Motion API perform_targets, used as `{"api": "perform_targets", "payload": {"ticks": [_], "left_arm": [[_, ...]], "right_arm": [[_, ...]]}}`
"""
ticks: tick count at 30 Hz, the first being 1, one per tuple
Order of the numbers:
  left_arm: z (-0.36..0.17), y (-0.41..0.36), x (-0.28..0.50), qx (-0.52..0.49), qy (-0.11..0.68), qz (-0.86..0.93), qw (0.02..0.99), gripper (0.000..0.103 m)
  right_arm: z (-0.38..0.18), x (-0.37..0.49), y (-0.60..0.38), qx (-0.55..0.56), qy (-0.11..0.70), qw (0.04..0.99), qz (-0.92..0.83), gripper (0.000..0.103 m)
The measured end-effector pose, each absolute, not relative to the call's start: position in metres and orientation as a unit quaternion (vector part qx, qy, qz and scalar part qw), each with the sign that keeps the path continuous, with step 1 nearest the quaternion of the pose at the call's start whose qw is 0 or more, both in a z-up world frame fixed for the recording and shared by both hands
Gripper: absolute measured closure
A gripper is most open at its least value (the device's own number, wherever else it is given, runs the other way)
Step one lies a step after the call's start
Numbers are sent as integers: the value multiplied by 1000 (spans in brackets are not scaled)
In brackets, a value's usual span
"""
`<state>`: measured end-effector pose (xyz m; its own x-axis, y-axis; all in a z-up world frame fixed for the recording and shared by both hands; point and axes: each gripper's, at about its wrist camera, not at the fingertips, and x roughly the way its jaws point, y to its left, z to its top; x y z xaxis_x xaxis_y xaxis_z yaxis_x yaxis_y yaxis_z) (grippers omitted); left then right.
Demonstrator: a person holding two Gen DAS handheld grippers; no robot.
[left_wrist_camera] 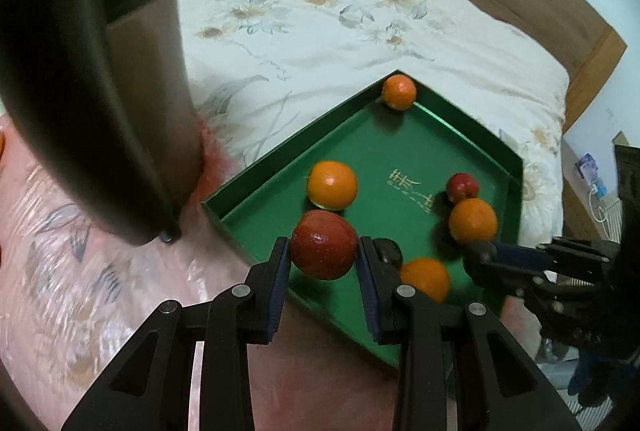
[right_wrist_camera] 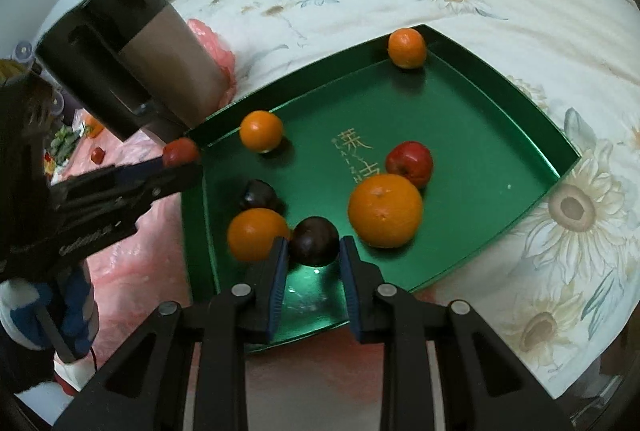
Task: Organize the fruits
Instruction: 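Open the left gripper dropping the tomato while the right gripper releases the plum into the tray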
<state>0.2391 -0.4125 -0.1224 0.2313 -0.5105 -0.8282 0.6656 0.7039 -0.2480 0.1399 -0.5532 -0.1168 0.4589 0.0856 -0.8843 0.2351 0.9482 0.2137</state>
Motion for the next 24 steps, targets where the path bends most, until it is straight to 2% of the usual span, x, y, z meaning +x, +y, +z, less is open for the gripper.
{"api": "perform_targets", "payload": {"ticks": [14,15,16,17,18,20,22,24], "left_arm": [[-143,-432,241,104,505,-359,778,74],[-143,-432,241,104,506,-360,777,74],[-142,-431,241,105,506,-360,777,74],[-142,-432,241,106,505,-359,778,74],[-141,-431,240,108,502,-360,779,69],[-138,-430,238,109,497,-364,780,59],[-134,-429,236,107,489,-367,784,47],[-130,-426,235,104,485,-369,786,46]], "right_arm": [[-127,141,-550,97,549,829,-35,91],[-127,141,-549,96,550,829,-37,87],[-127,141,-549,95,549,829,-39,71],[-126,141,-549,95,548,830,-41,62],[-124,140,-549,96,546,831,-42,50],[-123,140,-547,94,545,832,-46,38],[-122,140,-545,90,546,831,-51,35],[-122,138,-544,92,546,831,-54,35]]}}
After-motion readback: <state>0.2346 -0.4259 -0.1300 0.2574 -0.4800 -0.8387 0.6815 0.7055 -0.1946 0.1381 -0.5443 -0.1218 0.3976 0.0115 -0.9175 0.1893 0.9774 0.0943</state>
